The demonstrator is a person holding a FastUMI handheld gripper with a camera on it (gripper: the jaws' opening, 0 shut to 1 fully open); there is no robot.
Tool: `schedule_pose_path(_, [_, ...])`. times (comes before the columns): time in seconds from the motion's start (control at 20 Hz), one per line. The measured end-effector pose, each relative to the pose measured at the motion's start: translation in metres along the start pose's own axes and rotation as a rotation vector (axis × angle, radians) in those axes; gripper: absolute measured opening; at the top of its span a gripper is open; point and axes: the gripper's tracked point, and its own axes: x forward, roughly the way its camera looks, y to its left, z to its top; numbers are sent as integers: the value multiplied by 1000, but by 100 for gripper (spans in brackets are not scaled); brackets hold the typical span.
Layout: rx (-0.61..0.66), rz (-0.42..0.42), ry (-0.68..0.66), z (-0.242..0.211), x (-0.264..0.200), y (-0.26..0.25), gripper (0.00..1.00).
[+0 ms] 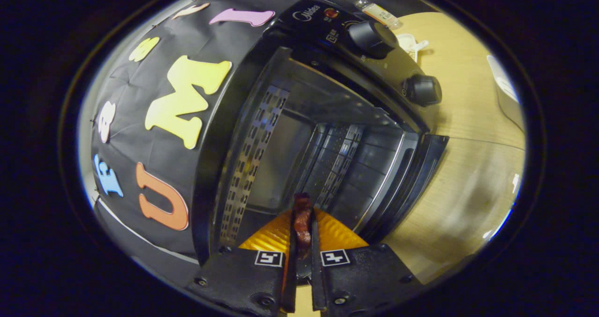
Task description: Open the toaster oven, put the food inside, and close the toaster oven door.
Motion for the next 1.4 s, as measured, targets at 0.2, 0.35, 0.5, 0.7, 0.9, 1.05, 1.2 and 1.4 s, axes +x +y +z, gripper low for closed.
schedule_pose_path(0.2, [-94, -13, -11, 2, 0, 6, 18])
schedule_pose_path(0.35, [-205, -32, -4, 5, 0, 4, 33])
schedule_pose_path(0.5, [-340, -39, -13, 15, -2, 4, 58])
schedule_pose_path(0.7, [-471, -69, -13, 30, -11, -1, 89])
schedule_pose_path(0.9, [-641, -91, 0, 43, -42, -5, 92])
schedule_pose_path(1.05, [-790, -88, 12, 53, -83, 3, 93])
schedule_pose_path(1.2, [-937, -62, 30, 64, -128, 15, 93])
schedule_pose_path(1.4, [-1049, -64, 50, 80, -184, 7, 94])
